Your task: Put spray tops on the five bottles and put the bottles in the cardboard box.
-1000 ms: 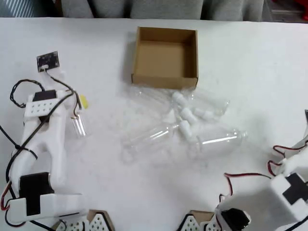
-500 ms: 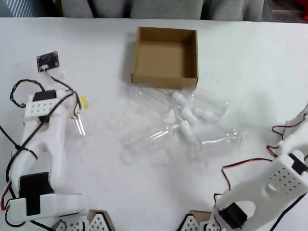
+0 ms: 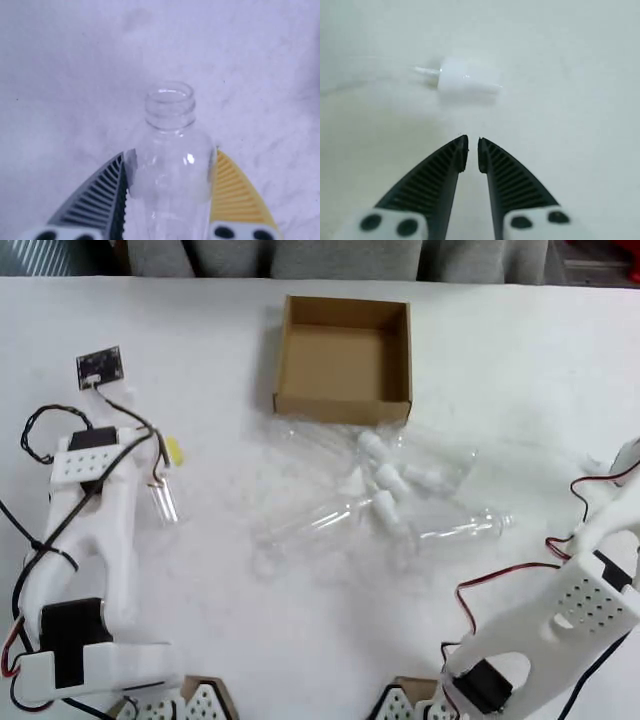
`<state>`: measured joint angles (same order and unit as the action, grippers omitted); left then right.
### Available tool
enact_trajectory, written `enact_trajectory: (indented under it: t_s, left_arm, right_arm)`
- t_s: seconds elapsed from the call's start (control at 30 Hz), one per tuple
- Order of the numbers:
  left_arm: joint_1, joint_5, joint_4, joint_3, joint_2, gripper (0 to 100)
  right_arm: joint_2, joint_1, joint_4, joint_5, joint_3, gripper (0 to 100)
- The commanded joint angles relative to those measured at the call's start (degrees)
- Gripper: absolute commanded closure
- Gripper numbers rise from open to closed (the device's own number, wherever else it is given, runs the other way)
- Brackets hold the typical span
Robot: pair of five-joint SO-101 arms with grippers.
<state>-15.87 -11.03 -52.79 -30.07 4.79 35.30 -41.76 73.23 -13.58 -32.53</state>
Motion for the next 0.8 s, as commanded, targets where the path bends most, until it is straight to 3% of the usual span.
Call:
enact_trajectory:
  t_s: [0.0,0.27,0.57,0.77]
  left_arm:
    - [1.6,-0.5,1.7,0.4,0.4,98]
    - [1.5,-0.5,1.7,0.4,0.4,98]
    - [1.5,-0.5,1.7,0.4,0.4,98]
    - [1.5,-0.4,1.7,0.4,0.4,98]
  right_arm:
    - [-0.9,0.7,0.2,7.8,-3.0,92.0]
    - [-0.8,1.7,-2.2,23.7,-2.5,85.0]
    - [2.2,2.1,-3.3,57.2,-3.1,85.0]
    - [8.0,4.4,-11.5,60.3,-3.1,85.0]
